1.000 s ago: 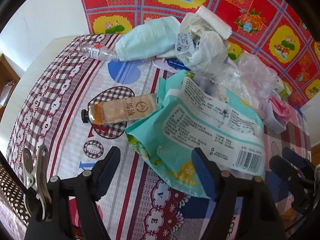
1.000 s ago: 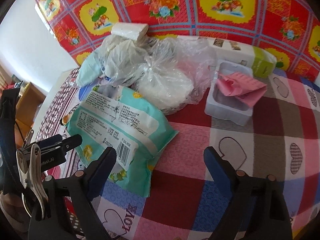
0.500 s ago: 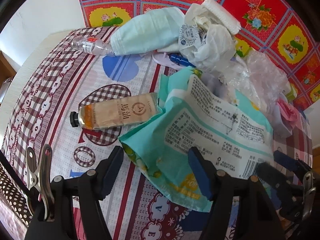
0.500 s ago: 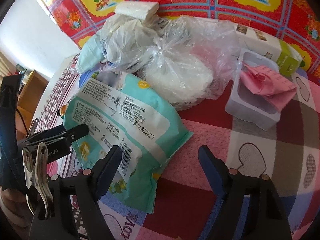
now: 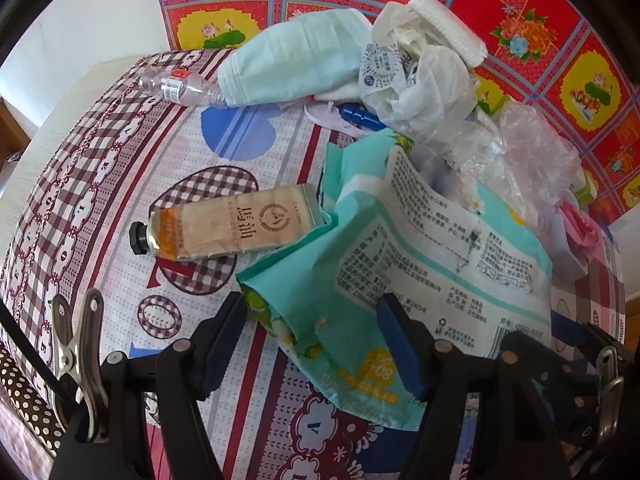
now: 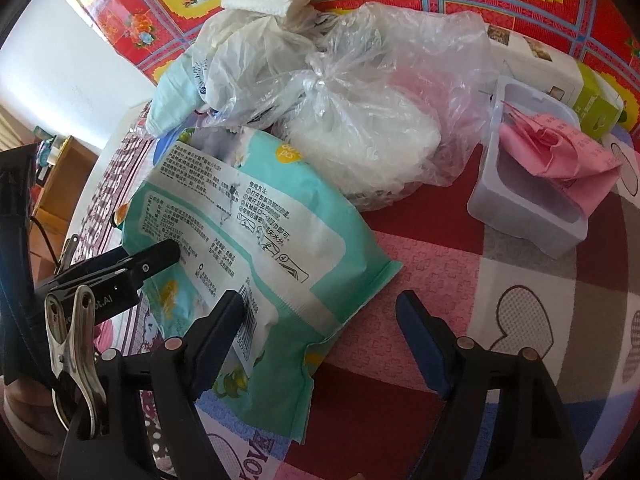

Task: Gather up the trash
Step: 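Move the right tool toward the teal wet-wipes packet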

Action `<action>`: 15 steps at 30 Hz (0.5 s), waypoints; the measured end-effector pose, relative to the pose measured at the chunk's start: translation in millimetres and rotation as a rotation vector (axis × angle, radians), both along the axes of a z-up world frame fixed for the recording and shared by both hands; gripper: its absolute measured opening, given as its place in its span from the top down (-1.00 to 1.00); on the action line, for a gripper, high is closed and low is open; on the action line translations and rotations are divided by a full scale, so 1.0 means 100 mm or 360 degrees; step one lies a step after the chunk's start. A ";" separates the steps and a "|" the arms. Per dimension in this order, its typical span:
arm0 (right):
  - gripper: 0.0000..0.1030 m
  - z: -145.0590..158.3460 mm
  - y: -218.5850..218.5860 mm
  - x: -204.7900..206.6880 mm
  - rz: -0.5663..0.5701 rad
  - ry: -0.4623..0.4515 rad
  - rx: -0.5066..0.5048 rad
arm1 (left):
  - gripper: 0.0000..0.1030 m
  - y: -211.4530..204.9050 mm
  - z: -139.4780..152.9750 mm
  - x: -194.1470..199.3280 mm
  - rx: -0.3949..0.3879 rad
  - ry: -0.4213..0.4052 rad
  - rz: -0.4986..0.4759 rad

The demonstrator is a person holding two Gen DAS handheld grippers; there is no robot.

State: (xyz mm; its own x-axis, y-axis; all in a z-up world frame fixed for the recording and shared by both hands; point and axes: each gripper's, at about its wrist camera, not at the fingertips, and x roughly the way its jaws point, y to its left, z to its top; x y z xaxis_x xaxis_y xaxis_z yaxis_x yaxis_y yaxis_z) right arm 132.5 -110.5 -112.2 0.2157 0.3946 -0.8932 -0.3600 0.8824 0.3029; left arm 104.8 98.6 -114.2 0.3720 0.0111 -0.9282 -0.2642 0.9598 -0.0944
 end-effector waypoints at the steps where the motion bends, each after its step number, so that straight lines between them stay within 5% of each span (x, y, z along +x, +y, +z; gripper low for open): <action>1: -0.57 0.00 0.01 0.00 0.0002 -0.0004 -0.0001 | -0.40 -0.01 0.00 0.00 0.0001 -0.0002 0.0001; 15: -0.57 -0.01 0.05 -0.01 0.0055 -0.0051 -0.0028 | -0.40 -0.17 -0.02 -0.01 -0.0032 -0.0006 -0.0051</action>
